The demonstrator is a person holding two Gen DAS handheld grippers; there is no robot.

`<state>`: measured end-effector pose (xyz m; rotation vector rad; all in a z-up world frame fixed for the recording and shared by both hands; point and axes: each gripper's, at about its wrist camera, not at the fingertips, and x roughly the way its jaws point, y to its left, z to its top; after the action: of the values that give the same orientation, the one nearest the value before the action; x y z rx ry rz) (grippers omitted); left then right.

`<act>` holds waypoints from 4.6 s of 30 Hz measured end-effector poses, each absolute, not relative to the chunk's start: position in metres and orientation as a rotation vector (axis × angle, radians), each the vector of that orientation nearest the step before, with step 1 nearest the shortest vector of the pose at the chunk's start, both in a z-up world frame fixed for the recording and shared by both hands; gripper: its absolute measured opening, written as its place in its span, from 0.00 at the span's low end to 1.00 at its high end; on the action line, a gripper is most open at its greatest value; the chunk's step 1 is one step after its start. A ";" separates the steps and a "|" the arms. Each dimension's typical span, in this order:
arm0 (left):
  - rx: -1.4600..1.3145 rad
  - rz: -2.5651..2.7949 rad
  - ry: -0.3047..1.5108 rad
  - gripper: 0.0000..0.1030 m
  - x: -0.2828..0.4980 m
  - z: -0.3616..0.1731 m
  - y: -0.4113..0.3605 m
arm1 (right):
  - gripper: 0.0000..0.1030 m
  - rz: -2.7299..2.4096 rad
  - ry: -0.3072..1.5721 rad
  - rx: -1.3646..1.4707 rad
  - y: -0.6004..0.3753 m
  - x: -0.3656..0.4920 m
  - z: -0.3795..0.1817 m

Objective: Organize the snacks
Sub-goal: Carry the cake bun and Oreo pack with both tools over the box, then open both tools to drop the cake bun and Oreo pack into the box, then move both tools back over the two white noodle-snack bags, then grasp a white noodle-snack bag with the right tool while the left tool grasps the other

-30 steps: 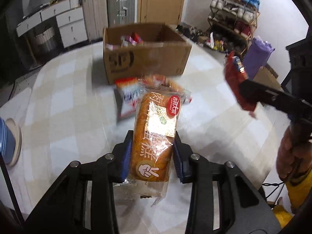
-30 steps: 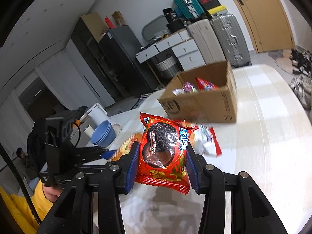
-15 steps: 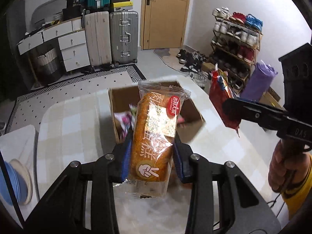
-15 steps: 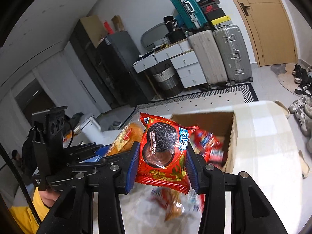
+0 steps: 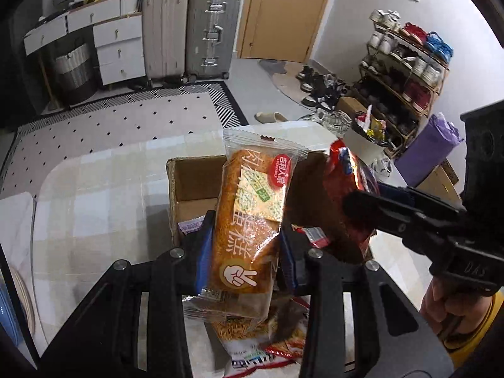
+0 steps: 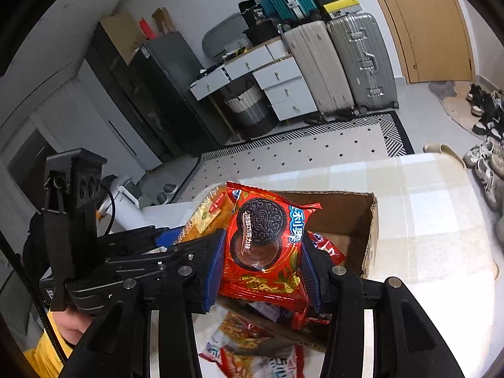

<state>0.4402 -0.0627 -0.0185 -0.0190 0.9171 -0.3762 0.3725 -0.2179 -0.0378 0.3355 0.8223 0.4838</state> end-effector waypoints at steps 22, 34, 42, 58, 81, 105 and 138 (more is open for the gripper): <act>-0.051 -0.360 0.923 0.33 0.455 -0.051 -0.067 | 0.44 0.446 0.863 0.307 -0.211 0.385 -0.057; -0.051 -0.358 0.886 0.46 0.406 -0.030 -0.050 | 0.44 0.433 0.837 0.294 -0.204 0.369 -0.044; -0.076 -0.354 0.853 0.49 0.360 -0.011 -0.036 | 0.44 0.428 0.790 0.289 -0.206 0.337 -0.020; -0.026 -0.296 0.589 0.79 0.179 0.077 -0.031 | 0.59 0.470 0.500 0.197 -0.195 0.160 0.059; -0.059 -0.200 0.427 0.99 -0.006 0.046 0.001 | 0.95 0.478 0.342 0.186 -0.202 -0.001 0.017; -0.144 -0.229 0.698 0.99 0.047 -0.060 0.006 | 0.95 0.464 0.502 0.167 -0.185 0.023 -0.041; -0.274 -0.176 0.908 0.99 0.184 -0.178 0.033 | 0.71 0.415 0.942 0.121 -0.164 0.251 -0.162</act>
<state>0.1844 0.0331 -0.1783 -0.2738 0.9079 -0.1762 0.2510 -0.1637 -0.1625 0.1214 0.9420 0.4151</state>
